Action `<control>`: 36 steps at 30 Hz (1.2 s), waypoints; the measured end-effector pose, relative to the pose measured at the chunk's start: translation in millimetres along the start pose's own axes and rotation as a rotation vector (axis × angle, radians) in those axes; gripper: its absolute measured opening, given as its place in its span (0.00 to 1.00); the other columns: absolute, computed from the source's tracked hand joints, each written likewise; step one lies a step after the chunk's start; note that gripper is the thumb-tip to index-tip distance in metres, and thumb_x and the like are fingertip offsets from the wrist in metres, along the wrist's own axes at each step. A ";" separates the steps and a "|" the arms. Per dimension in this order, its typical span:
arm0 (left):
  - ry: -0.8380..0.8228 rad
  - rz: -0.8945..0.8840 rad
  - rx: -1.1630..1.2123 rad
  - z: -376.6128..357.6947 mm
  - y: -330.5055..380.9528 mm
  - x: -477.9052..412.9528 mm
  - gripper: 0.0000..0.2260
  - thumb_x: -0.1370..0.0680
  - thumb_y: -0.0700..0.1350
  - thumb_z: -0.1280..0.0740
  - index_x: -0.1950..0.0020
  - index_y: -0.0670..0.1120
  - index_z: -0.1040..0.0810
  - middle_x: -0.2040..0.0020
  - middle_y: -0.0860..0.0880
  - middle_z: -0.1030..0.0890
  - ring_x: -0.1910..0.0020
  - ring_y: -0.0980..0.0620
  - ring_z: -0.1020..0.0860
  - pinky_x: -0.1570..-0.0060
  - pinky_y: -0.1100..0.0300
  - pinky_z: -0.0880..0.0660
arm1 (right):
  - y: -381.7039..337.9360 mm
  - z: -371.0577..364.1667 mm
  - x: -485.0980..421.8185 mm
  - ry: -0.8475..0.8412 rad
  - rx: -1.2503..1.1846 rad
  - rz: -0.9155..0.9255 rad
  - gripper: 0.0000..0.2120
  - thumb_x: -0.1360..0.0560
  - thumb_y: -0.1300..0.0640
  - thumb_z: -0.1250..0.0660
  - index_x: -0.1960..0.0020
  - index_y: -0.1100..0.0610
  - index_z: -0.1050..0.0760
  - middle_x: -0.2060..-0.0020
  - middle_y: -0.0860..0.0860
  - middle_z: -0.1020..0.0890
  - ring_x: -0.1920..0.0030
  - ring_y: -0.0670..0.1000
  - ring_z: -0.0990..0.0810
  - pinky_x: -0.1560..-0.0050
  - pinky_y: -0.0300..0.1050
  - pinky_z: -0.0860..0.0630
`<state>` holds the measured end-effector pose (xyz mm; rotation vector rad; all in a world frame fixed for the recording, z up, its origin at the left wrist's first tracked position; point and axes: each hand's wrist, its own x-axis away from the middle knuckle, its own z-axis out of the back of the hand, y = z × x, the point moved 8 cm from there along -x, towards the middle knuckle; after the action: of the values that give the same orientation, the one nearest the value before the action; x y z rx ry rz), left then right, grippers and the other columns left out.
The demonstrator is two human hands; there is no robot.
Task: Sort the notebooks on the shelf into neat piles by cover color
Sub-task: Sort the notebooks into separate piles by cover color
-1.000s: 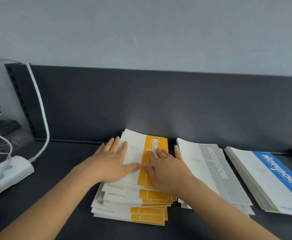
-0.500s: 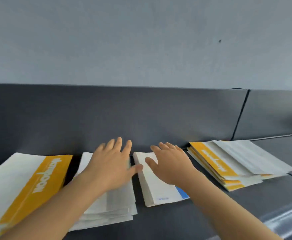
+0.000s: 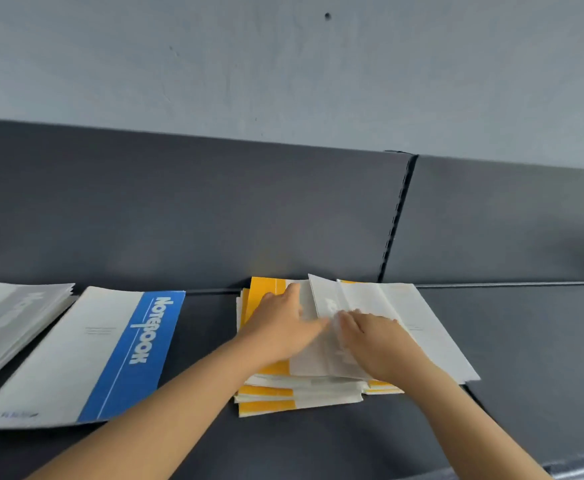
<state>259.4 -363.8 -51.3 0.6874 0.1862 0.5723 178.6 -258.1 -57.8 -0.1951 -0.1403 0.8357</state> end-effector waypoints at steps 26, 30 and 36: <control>0.094 -0.039 0.114 231.8 -149.0 102.3 0.08 0.29 0.49 0.24 0.56 0.45 0.15 0.64 0.52 0.15 0.65 0.61 0.20 0.61 0.71 0.27 | -276.3 8.1 -3.8 0.053 -0.220 0.556 0.17 0.29 0.39 0.32 0.51 0.51 0.24 0.58 0.44 0.22 0.53 0.46 0.25 0.37 0.46 0.35; 0.421 0.004 0.173 310.1 -225.3 121.3 0.14 0.34 0.50 0.20 0.52 0.48 0.18 0.58 0.50 0.15 0.60 0.56 0.19 0.59 0.63 0.28 | -341.9 -12.6 -10.9 -0.070 -0.583 0.408 0.12 0.26 0.49 0.30 0.62 0.57 0.24 0.68 0.48 0.26 0.68 0.46 0.30 0.68 0.37 0.34; 0.537 0.121 -0.149 346.4 -304.4 140.0 0.30 0.23 0.56 0.34 0.25 0.47 0.39 0.29 0.50 0.31 0.32 0.47 0.31 0.35 0.50 0.31 | -388.9 -54.5 -8.6 -0.146 -0.964 0.123 0.06 0.23 0.59 0.34 0.58 0.59 0.23 0.64 0.53 0.19 0.65 0.52 0.22 0.62 0.43 0.25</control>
<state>627.9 -666.0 19.9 0.3898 0.5990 0.8721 464.4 -525.4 -23.2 -1.0552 -0.6732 0.8505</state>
